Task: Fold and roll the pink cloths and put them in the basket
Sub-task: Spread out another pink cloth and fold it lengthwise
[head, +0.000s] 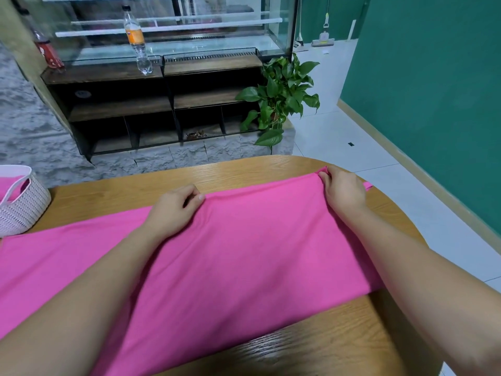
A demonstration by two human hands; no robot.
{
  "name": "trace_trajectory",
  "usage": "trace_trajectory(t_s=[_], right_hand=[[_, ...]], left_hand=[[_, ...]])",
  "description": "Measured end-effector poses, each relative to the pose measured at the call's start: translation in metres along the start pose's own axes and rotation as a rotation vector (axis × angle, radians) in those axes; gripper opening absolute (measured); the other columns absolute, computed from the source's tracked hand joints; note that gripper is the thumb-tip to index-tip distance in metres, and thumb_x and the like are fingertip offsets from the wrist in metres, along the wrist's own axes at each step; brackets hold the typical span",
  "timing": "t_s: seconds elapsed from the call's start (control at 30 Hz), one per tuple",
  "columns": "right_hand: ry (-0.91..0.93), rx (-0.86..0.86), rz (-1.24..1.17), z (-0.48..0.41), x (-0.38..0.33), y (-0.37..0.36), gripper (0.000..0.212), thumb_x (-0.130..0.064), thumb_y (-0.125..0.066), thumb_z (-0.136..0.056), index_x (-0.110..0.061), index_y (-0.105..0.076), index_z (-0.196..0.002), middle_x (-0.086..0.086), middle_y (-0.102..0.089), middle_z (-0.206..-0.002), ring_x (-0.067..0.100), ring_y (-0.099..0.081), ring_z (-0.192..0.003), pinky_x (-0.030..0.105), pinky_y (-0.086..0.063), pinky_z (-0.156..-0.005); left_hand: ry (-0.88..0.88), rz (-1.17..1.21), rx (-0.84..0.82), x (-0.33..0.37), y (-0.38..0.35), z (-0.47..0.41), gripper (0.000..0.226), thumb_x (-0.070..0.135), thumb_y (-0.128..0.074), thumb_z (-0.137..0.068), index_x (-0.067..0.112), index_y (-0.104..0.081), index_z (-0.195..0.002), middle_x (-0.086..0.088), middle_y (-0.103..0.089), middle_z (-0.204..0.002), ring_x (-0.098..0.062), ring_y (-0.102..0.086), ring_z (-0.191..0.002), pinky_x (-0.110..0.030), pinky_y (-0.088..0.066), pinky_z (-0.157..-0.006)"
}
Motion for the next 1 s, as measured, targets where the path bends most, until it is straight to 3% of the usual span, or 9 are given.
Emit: trace_trajectory(t_s=[0.13, 0.23, 0.37, 0.57, 0.63, 0.83, 0.9, 1.0], right_hand=[[0.021, 0.054, 0.056, 0.003, -0.002, -0.004, 0.033, -0.043, -0.043, -0.11, -0.025, -0.07, -0.116, 0.01, -0.075, -0.09, 0.037, -0.07, -0.085, 0.038, -0.045, -0.064], [0.029, 0.079, 0.072, 0.004, -0.002, -0.006, 0.034, -0.044, -0.043, -0.109, -0.024, -0.07, -0.114, 0.011, -0.073, -0.086, 0.038, -0.069, -0.081, 0.038, -0.045, -0.062], [0.033, 0.085, 0.097, 0.003, -0.001, -0.006, 0.035, -0.045, -0.042, -0.109, -0.023, -0.069, -0.113, 0.012, -0.072, -0.083, 0.038, -0.069, -0.078, 0.038, -0.045, -0.061], [0.027, 0.091, 0.103, 0.004, 0.0, -0.004, 0.037, -0.045, -0.042, -0.109, -0.02, -0.069, -0.112, 0.012, -0.073, -0.086, 0.038, -0.068, -0.08, 0.039, -0.042, -0.065], [0.015, 0.088, 0.103, 0.005, -0.002, -0.002, 0.039, -0.044, -0.041, -0.11, -0.016, -0.068, -0.113, 0.015, -0.072, -0.087, 0.04, -0.068, -0.082, 0.04, -0.041, -0.066], [-0.038, 0.08, 0.134, 0.006, -0.005, 0.0, 0.035, -0.036, -0.04, -0.109, -0.008, -0.059, -0.113, 0.022, -0.069, -0.085, 0.043, -0.065, -0.078, 0.043, -0.042, -0.065], [-0.009, 0.072, 0.161, 0.007, -0.009, 0.001, 0.028, -0.03, -0.045, -0.105, -0.007, -0.052, -0.118, 0.022, -0.065, -0.096, 0.043, -0.064, -0.08, 0.045, -0.045, -0.064], [0.087, 0.109, 0.253, 0.005, -0.02, 0.004, 0.038, -0.02, -0.053, -0.098, -0.004, -0.048, -0.132, 0.022, -0.056, -0.112, 0.041, -0.056, -0.091, 0.051, -0.049, -0.074]], left_hand=[[-0.045, -0.053, -0.045, -0.018, 0.011, 0.009, 0.031, 0.053, -0.042, -0.102, 0.026, -0.054, -0.092, 0.014, -0.06, -0.086, -0.018, -0.056, -0.087, -0.04, -0.044, -0.077], [-0.047, -0.101, -0.047, -0.028, 0.012, 0.009, 0.032, 0.051, -0.044, -0.105, 0.024, -0.054, -0.09, 0.008, -0.063, -0.086, -0.024, -0.058, -0.088, -0.042, -0.046, -0.076], [0.09, -0.126, -0.014, -0.035, 0.013, 0.001, 0.027, 0.043, -0.052, -0.107, 0.02, -0.055, -0.093, -0.006, -0.071, -0.09, -0.034, -0.065, -0.088, -0.044, -0.049, -0.073], [0.241, -0.076, 0.058, -0.042, 0.017, -0.009, 0.034, 0.05, -0.047, -0.108, 0.021, -0.051, -0.092, -0.013, -0.073, -0.088, -0.041, -0.067, -0.086, -0.045, -0.049, -0.07], [0.232, -0.035, 0.088, -0.045, 0.021, -0.005, 0.037, 0.047, -0.041, -0.111, 0.019, -0.051, -0.09, -0.008, -0.07, -0.084, -0.038, -0.065, -0.084, -0.044, -0.047, -0.071], [0.07, -0.075, 0.073, -0.07, 0.04, 0.025, 0.016, 0.037, -0.057, -0.104, 0.027, -0.06, -0.092, 0.01, -0.061, -0.092, -0.02, -0.06, -0.09, -0.043, -0.048, -0.08], [0.03, -0.073, 0.072, -0.074, 0.046, 0.033, 0.017, 0.043, -0.056, -0.099, 0.028, -0.061, -0.092, 0.012, -0.059, -0.092, -0.018, -0.058, -0.09, -0.043, -0.049, -0.081], [0.021, -0.08, 0.053, -0.08, 0.054, 0.041, 0.014, 0.045, -0.058, -0.096, 0.033, -0.062, -0.093, 0.015, -0.057, -0.091, -0.015, -0.055, -0.09, -0.044, -0.049, -0.082]])
Point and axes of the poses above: each hand's wrist, its own z-axis away from the middle knuckle, its own y-axis out of the back of the hand, x = y × z, the point moved 1 cm from there along -z, towards the middle knuckle
